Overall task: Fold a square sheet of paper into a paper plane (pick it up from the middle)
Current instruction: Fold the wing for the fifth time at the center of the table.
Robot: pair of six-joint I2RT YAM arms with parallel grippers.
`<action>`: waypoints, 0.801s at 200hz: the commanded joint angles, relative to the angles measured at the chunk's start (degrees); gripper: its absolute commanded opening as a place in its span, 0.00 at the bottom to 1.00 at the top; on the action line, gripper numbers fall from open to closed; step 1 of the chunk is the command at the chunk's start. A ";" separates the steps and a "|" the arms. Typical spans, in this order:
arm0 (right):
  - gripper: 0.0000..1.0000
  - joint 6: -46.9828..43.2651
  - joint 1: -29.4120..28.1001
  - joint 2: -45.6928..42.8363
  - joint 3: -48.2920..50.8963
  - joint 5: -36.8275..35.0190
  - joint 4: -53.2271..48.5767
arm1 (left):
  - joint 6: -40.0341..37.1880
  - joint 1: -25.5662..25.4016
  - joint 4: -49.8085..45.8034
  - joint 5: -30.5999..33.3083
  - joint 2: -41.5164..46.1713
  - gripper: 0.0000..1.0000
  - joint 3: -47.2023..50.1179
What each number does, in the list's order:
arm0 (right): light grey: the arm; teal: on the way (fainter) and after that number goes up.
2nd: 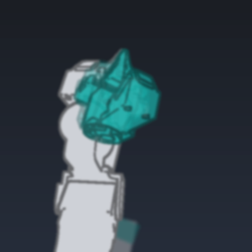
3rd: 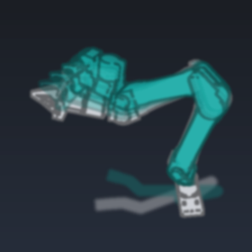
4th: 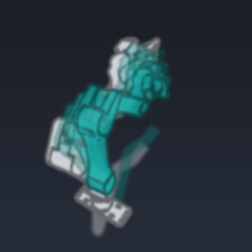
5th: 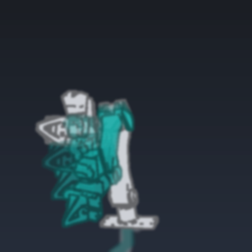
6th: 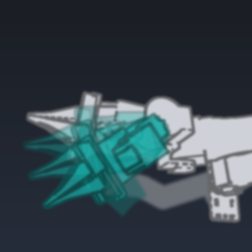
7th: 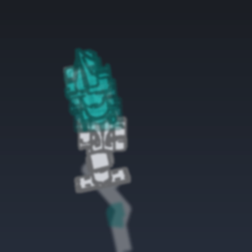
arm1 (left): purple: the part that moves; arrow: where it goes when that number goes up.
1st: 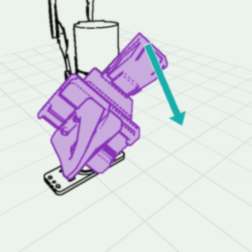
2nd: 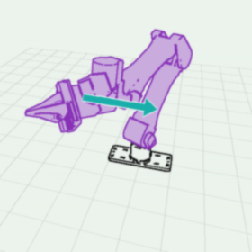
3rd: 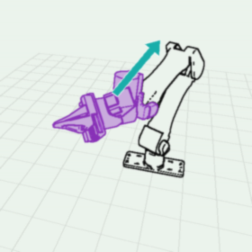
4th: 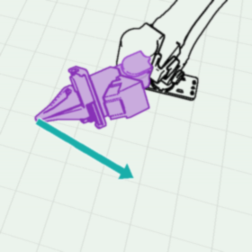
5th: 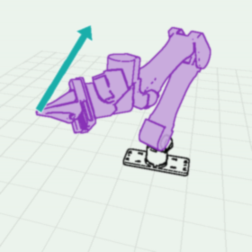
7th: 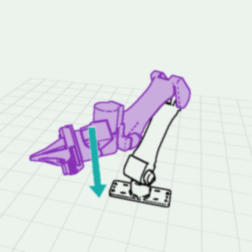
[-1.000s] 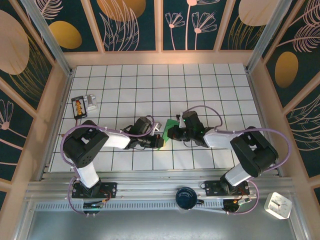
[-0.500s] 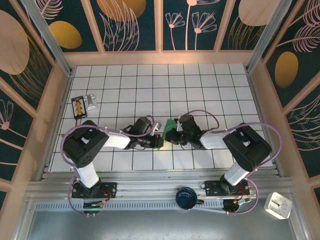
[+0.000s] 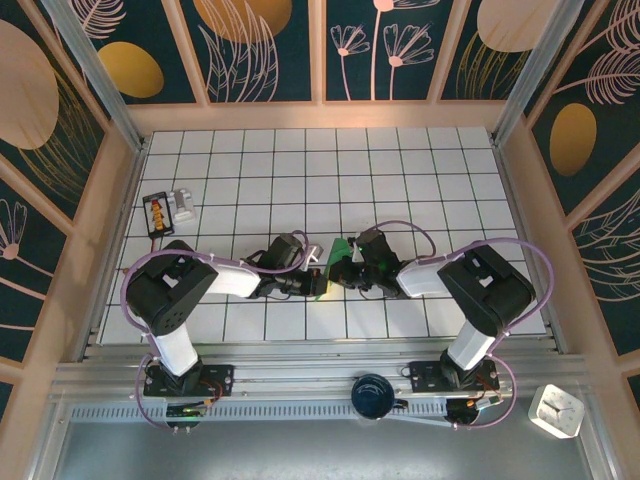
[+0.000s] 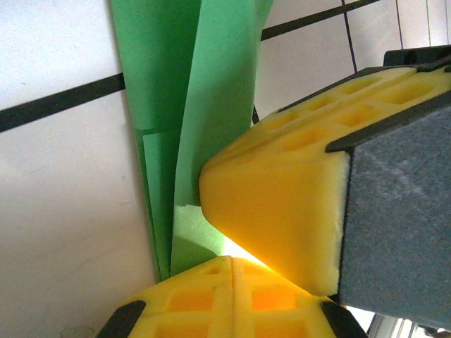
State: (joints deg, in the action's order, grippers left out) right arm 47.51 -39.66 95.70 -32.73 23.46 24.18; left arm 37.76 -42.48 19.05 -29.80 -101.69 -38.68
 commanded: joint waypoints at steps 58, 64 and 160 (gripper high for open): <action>0.04 -2.21 3.22 1.96 -0.55 -2.84 -5.58 | -1.50 0.08 -11.92 2.85 -3.72 0.00 2.29; 0.04 -2.62 3.59 1.93 -0.71 -2.90 -5.93 | -1.63 0.06 -12.02 2.82 -3.70 0.00 2.29; 0.04 -10.68 12.60 4.94 -4.12 -1.69 -9.81 | -2.16 0.08 -12.28 2.60 -3.59 0.00 4.28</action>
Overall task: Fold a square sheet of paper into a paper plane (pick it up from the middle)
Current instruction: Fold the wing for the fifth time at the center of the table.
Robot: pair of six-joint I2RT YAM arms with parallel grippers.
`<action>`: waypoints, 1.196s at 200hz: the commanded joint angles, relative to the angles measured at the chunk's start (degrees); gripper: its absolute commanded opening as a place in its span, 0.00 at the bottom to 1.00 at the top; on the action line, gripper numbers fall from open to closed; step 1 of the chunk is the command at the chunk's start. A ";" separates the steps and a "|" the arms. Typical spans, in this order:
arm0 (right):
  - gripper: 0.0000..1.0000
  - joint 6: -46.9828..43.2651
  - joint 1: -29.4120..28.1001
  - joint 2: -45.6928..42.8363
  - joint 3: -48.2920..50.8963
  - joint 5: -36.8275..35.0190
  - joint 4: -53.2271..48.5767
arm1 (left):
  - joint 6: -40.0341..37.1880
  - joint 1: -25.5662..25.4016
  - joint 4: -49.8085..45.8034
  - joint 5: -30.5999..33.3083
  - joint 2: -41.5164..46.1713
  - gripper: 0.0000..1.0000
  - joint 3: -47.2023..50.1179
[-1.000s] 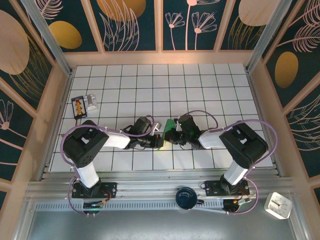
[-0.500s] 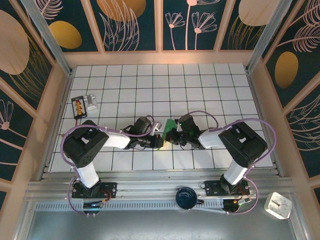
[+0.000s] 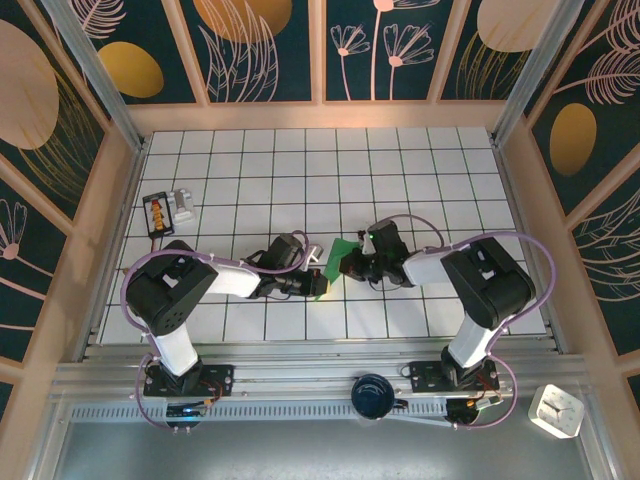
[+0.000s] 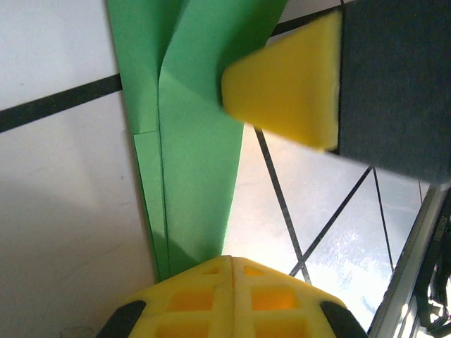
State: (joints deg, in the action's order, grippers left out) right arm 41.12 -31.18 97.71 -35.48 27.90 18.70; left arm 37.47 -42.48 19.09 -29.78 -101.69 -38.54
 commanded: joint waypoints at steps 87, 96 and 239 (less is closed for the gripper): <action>0.04 -6.77 10.92 5.18 -3.87 -2.92 -4.63 | -2.48 0.04 -12.23 2.80 -3.99 0.00 5.35; 0.05 -6.75 11.02 5.31 -4.06 -2.60 -4.52 | -2.36 0.08 -12.11 2.48 -3.98 0.00 5.23; 0.05 4.37 1.15 -0.48 2.87 -2.39 1.95 | 0.84 0.11 -6.86 -0.61 -4.11 0.00 -10.34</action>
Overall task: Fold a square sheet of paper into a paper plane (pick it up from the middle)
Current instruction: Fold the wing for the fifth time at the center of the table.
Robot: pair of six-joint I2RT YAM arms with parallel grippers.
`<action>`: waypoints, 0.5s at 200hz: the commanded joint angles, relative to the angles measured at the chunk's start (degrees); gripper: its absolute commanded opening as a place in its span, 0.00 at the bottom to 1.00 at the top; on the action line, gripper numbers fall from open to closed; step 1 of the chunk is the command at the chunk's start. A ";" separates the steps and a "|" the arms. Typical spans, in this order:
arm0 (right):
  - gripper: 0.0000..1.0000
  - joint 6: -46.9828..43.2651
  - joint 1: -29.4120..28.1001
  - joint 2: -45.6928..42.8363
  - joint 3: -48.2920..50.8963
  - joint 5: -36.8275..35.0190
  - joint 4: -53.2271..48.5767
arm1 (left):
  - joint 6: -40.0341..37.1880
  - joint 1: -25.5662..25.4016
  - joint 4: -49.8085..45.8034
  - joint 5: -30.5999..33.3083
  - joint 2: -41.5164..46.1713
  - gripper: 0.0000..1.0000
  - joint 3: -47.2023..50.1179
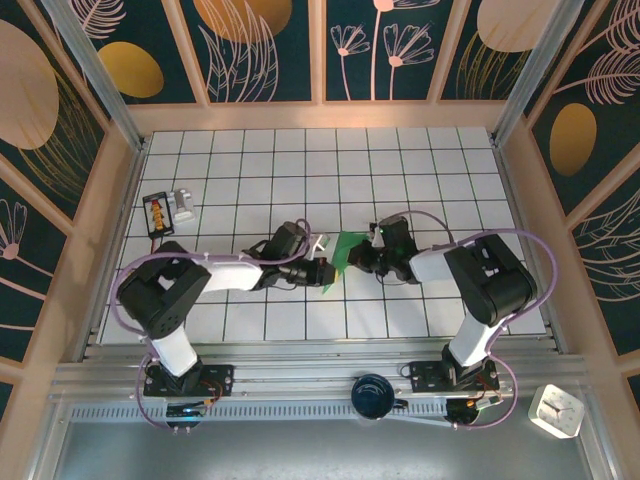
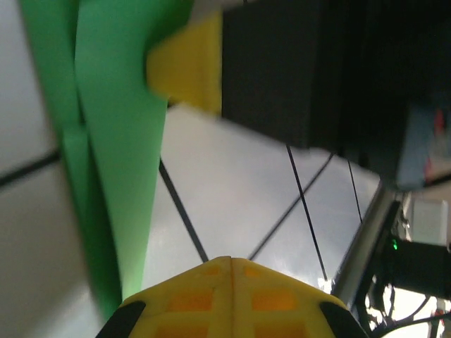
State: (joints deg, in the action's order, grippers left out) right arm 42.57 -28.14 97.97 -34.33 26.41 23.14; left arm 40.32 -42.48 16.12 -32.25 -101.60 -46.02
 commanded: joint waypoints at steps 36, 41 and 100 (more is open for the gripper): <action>0.05 2.55 -2.36 -1.05 0.70 -0.74 -3.03 | -4.50 0.07 -6.86 4.62 -7.62 0.00 -3.70; 0.05 2.14 -2.36 -0.86 0.31 -0.54 -3.33 | -4.59 0.08 -6.97 4.84 -7.80 0.00 -3.50; 0.07 -2.44 0.07 1.93 -3.43 1.53 -6.10 | -5.20 0.47 -8.22 3.11 -9.35 0.00 1.09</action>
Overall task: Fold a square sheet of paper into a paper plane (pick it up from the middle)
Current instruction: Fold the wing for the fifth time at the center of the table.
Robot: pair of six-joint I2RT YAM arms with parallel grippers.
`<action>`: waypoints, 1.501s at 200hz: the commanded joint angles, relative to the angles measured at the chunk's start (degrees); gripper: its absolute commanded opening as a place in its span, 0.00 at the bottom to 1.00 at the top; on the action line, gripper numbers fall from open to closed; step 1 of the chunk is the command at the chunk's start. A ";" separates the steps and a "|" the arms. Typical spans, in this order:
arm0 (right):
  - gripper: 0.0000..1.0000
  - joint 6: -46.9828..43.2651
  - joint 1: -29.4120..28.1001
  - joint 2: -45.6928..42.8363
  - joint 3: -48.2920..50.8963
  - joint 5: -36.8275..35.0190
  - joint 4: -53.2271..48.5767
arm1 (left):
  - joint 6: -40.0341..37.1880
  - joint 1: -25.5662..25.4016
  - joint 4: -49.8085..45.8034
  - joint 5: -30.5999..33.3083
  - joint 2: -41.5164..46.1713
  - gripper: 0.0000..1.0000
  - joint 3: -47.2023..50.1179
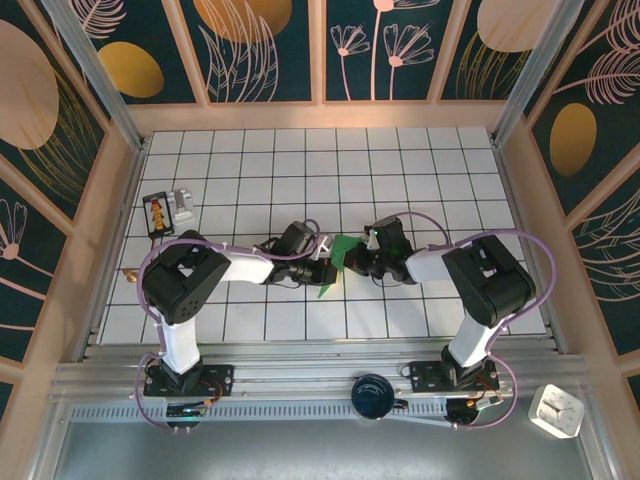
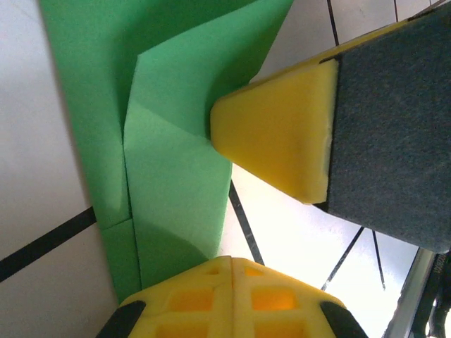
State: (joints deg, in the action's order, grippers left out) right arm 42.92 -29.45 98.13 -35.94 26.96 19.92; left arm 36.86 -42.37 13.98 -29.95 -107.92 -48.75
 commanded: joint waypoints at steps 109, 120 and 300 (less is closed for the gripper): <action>0.09 -6.84 8.69 6.50 -6.98 5.22 -3.95 | -3.70 0.50 -6.86 1.55 -3.61 0.00 8.93; 0.09 -6.92 9.23 6.81 -7.45 5.56 -3.76 | -3.81 0.48 -6.95 1.63 -3.47 0.00 9.19; 0.09 -7.69 4.84 -3.65 -0.19 6.70 0.31 | -1.28 0.45 -5.01 1.14 -3.26 0.00 9.08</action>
State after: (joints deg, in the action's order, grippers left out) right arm 34.89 -20.99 93.60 -36.88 34.11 17.76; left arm 34.76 -41.93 22.37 -31.09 -107.28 -43.81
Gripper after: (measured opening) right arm 0.094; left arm 0.043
